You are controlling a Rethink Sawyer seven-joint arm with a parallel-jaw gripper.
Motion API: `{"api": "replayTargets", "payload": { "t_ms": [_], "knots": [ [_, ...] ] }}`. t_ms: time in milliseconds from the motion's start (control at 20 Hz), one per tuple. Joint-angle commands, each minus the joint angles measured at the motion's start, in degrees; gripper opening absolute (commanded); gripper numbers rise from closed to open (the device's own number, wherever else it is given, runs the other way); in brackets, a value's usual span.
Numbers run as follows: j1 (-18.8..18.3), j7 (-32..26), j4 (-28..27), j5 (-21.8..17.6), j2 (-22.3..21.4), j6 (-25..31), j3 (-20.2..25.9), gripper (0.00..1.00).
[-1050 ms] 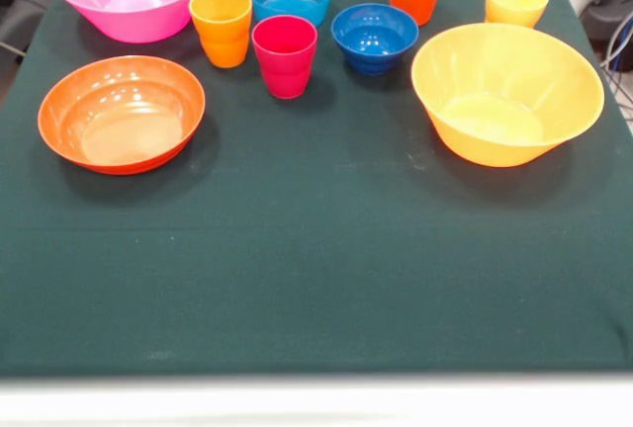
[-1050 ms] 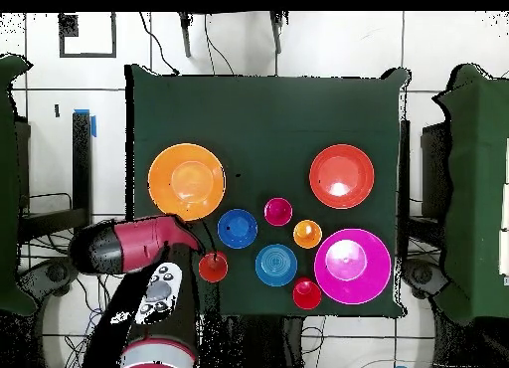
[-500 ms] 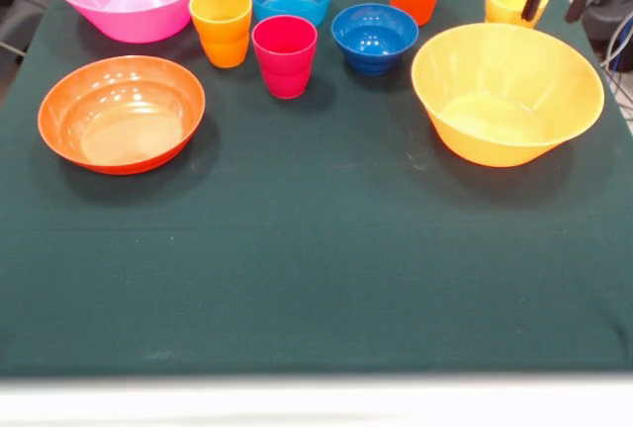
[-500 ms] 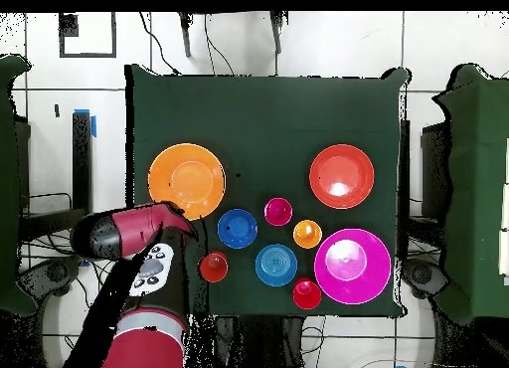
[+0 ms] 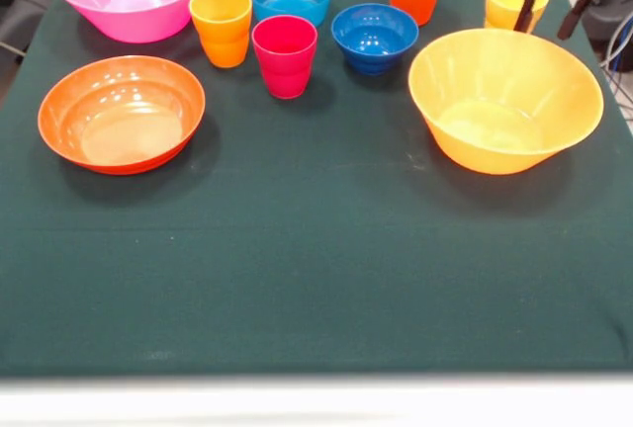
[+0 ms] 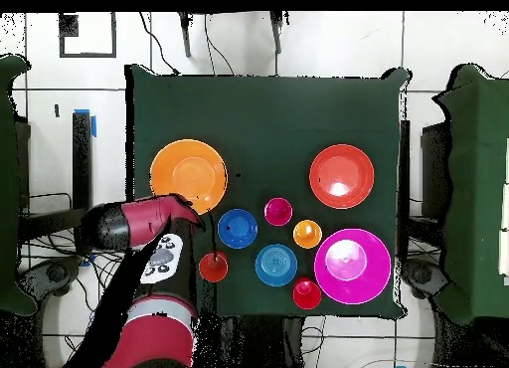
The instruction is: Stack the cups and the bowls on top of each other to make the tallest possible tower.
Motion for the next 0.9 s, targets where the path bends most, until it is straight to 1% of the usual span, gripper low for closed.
{"api": "replayTargets", "payload": {
  "t_ms": [50, 350, 650, 900],
  "knots": [
    [-1.8, 5.1, -5.5, -0.4, 4.2, -1.5, 3.3, 1.00],
    [-2.2, 4.2, -8.9, -0.5, 6.1, 0.5, 3.1, 1.00],
    [-2.7, 3.0, -10.0, -1.0, 5.8, 2.4, 3.1, 1.00],
    [-2.5, 4.4, -9.8, -0.1, 5.1, 3.5, 2.9, 1.00]
  ]
}}
